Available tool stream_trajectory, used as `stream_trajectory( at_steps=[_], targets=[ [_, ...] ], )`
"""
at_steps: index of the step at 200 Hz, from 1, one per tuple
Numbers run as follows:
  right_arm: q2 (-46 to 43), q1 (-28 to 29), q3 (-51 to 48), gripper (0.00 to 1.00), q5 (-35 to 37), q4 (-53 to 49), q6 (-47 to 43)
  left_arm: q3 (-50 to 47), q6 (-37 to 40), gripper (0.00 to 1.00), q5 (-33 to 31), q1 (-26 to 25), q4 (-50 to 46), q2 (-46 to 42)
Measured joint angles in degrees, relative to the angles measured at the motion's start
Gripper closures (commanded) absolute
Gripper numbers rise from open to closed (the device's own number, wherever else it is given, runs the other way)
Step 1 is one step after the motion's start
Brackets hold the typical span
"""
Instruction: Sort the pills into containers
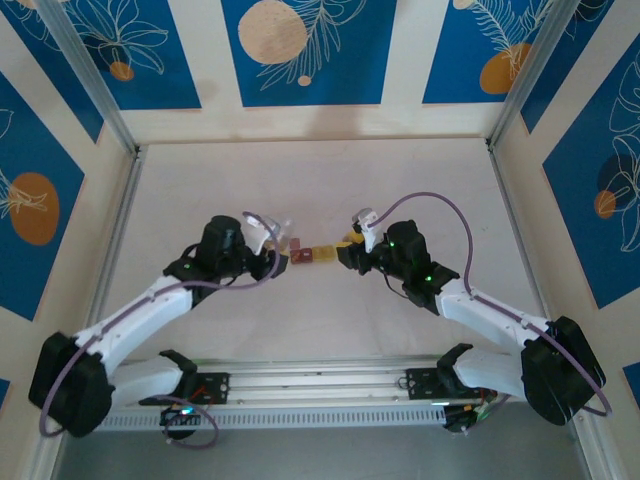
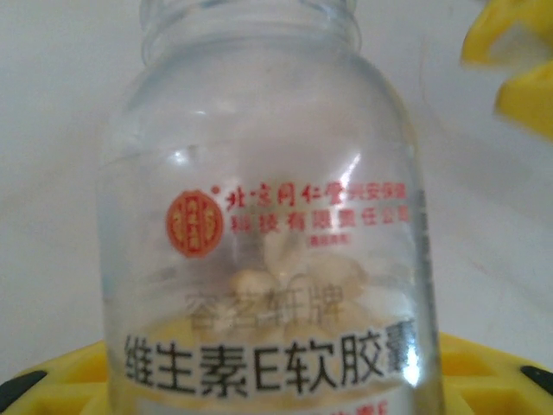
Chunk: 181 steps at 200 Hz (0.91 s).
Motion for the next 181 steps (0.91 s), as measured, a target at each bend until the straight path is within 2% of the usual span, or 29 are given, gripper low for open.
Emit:
stream_trajectory(
  at_steps=[33, 51, 181],
  targets=[
    [0.0, 0.0, 0.0, 1.0, 0.0, -0.02, 0.0, 5.77, -1.14, 1.0, 3.58, 0.0, -10.84, 13.49],
    [0.0, 0.0, 0.0, 1.0, 0.0, -0.02, 0.0, 7.17, -1.97, 1.0, 5.18, 0.0, -14.12, 17.49],
    [-0.02, 0.0, 0.0, 1.0, -0.11, -0.02, 0.02, 19.41, -0.37, 1.0, 5.09, 0.02, -28.48, 29.81]
  ],
)
